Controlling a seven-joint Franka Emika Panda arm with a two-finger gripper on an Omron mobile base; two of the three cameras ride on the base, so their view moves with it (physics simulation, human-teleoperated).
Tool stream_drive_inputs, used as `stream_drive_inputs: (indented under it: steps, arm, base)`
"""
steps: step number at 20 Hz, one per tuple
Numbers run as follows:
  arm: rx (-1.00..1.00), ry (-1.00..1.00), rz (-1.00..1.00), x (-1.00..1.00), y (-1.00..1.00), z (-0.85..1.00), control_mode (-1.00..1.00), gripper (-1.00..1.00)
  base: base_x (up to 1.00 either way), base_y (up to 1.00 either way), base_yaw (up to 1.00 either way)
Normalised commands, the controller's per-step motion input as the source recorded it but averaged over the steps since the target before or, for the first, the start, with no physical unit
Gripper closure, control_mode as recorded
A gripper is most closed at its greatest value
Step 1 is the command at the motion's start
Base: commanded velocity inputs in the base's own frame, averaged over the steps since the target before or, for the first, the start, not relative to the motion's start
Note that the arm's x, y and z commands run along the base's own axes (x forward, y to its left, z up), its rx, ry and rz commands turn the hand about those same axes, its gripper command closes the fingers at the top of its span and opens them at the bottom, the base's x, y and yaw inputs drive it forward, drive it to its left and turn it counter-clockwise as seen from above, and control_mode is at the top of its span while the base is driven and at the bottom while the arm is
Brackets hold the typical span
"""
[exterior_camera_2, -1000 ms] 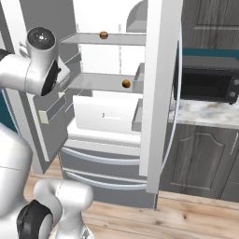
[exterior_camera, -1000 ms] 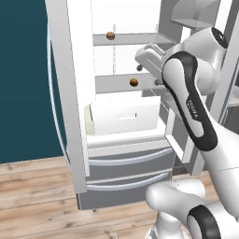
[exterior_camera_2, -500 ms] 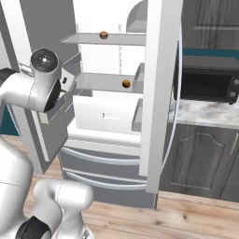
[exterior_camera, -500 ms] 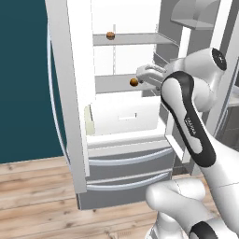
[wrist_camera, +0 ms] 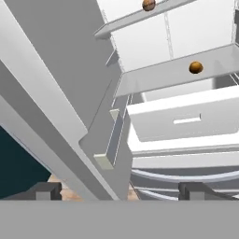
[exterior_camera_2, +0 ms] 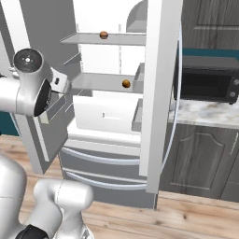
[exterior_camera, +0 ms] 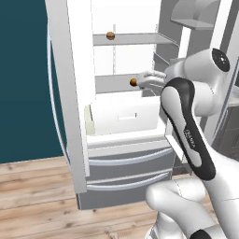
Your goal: Retrieve the tangerine and mango from the fridge and place them into the bowl on the dining table.
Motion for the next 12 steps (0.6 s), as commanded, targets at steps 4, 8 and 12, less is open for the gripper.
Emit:
stream_drive_inputs:
  steps: [4, 8, 12]
  arm:
    - [-0.10, 0.01, 0.00, -0.27, -0.02, 0.04, -1.00, -1.00]
    - [-0.08, 0.00, 0.00, -0.17, -0.15, 0.00, -1.00, -1.00]
    - [-0.06, -0.02, 0.00, -0.08, -0.32, 0.00, -1.00, -1.00]
  base:
    - [0.00, 0.00, 0.00]
    - [0.00, 0.00, 0.00]
    - [0.00, 0.00, 0.00]
